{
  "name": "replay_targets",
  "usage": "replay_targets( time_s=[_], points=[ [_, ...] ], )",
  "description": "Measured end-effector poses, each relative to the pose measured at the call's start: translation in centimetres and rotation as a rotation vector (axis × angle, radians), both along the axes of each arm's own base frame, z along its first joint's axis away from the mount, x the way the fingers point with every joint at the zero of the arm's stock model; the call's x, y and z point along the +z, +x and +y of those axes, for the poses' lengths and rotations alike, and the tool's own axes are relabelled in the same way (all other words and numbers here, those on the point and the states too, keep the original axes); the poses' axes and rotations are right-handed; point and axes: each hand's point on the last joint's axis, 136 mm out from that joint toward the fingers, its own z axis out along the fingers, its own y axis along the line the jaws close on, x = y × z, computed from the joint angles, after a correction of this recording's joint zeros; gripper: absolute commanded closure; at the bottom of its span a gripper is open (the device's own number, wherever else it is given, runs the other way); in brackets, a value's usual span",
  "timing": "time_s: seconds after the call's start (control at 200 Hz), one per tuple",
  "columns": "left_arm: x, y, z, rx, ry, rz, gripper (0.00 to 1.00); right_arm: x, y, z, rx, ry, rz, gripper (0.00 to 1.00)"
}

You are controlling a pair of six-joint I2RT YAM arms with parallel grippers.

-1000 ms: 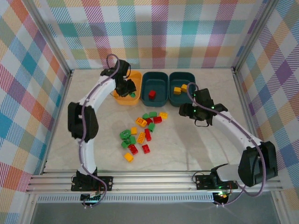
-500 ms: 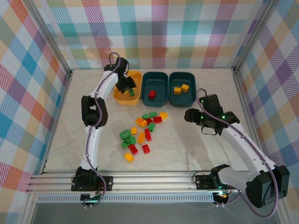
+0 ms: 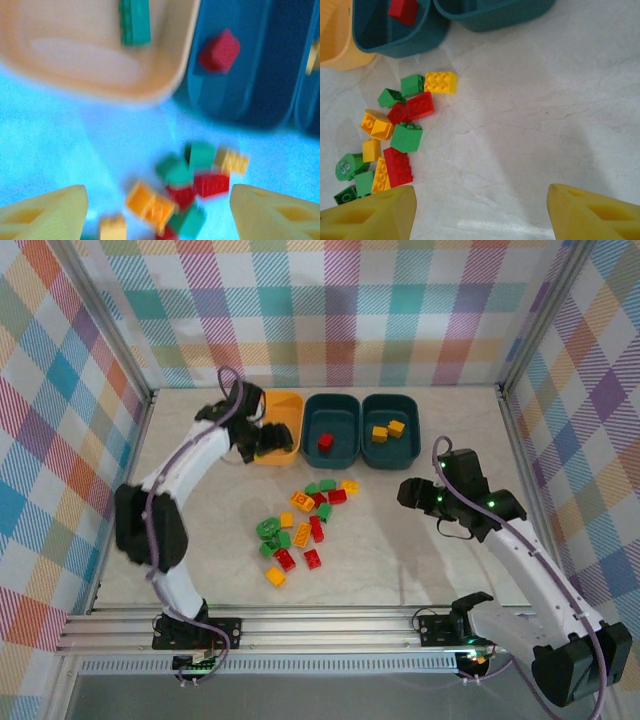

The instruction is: Sort the legos into containers by color

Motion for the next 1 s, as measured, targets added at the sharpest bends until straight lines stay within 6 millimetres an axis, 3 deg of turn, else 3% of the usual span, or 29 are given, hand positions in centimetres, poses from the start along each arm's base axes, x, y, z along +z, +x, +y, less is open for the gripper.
replay_targets(
  time_s=[0.075,0.175,0.24,0.32,0.405,0.65,1.0],
  points=[
    [-1.9,-4.9,-0.3,-0.031,0.01,0.029,0.25,-0.5,-0.6,0.3,0.01,0.02,0.017,0.31],
    [-6.3,-10.4,1.0,-0.035,0.067,0.132,0.26,-1.4,-1.5,1.0,0.031,0.041,0.053,0.31],
    [-8.8,-13.0,2.0,-0.025,0.106,0.199,0.25,-2.3,-2.2,1.4,0.046,0.045,0.081,0.31],
    [-10.6,-14.8,3.1,0.0,0.146,0.242,0.24,-3.4,-2.9,1.8,0.057,0.048,0.115,0.31],
    [-10.9,-15.1,3.7,0.013,0.178,0.235,0.24,-4.2,-3.5,2.1,0.063,0.051,0.141,0.31],
    [-11.6,-13.2,4.0,-0.01,0.256,0.204,0.32,-4.8,-3.5,2.4,0.053,0.069,0.149,0.3],
    [-12.4,-12.3,3.8,-0.035,0.274,0.208,0.28,-5.9,-2.6,2.6,0.051,0.037,0.178,0.29]
  ],
)
